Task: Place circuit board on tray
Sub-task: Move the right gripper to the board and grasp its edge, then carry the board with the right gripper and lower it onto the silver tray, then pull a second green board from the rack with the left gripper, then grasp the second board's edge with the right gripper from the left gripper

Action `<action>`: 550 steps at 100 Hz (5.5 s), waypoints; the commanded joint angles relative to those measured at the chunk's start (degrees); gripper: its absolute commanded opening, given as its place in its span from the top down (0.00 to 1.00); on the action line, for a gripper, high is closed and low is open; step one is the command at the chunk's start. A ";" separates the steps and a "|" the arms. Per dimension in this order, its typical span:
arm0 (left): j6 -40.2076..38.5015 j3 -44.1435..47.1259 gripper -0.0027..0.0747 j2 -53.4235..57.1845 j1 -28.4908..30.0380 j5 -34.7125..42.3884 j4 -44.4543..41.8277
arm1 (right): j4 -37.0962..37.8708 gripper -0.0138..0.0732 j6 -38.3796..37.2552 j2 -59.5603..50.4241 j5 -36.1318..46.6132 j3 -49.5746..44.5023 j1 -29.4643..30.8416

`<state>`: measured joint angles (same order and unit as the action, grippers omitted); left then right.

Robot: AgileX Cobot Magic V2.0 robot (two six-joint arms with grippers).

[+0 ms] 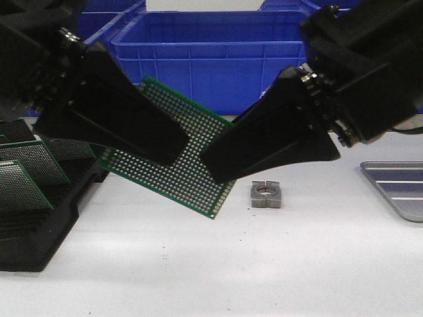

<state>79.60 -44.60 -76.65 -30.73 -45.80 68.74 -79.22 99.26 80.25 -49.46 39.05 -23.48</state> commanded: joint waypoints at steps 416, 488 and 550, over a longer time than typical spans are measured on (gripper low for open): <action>5.87 -19.56 0.99 -5.08 20.17 -12.78 -34.80 | 4.80 0.15 -25.78 -4.05 18.53 1.76 34.84; 5.87 -21.07 0.99 -5.54 4.31 -17.76 -3.13 | 4.43 0.15 -0.64 -5.40 -7.25 1.76 13.34; 5.87 -21.07 0.99 -5.54 2.33 -16.78 -3.13 | -3.72 0.86 -0.25 -5.40 -8.80 1.76 9.24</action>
<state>85.94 -63.89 -83.93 -27.85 -62.16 61.55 -79.26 98.25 76.62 -55.90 39.05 -14.30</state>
